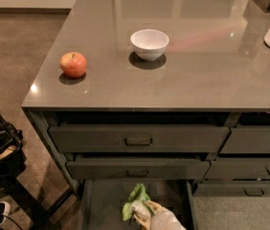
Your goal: Pick green rice chip bag from bottom drawer and place on counter
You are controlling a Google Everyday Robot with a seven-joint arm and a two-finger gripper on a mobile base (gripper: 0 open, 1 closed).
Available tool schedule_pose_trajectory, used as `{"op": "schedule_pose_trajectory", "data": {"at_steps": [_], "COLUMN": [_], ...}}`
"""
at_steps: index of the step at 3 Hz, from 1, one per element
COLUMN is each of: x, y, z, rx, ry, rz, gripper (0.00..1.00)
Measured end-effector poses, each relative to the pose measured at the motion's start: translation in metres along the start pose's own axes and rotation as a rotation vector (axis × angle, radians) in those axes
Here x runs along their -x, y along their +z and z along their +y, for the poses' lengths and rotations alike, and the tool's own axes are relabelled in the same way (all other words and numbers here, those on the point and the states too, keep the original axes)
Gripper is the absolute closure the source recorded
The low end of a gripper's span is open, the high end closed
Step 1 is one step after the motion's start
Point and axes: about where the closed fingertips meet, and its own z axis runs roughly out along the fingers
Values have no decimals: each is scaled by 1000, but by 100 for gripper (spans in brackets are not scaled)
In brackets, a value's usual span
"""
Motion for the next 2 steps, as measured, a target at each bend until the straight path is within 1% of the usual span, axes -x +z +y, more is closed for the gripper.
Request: {"op": "schedule_pose_trajectory", "data": {"at_steps": [1,2], "x": [8,6], "y": [-38,-38], "z": [23,25], "rx": [24,30], "ry": [-77,-82], "rz": [13,18], "gripper": [100,100]}}
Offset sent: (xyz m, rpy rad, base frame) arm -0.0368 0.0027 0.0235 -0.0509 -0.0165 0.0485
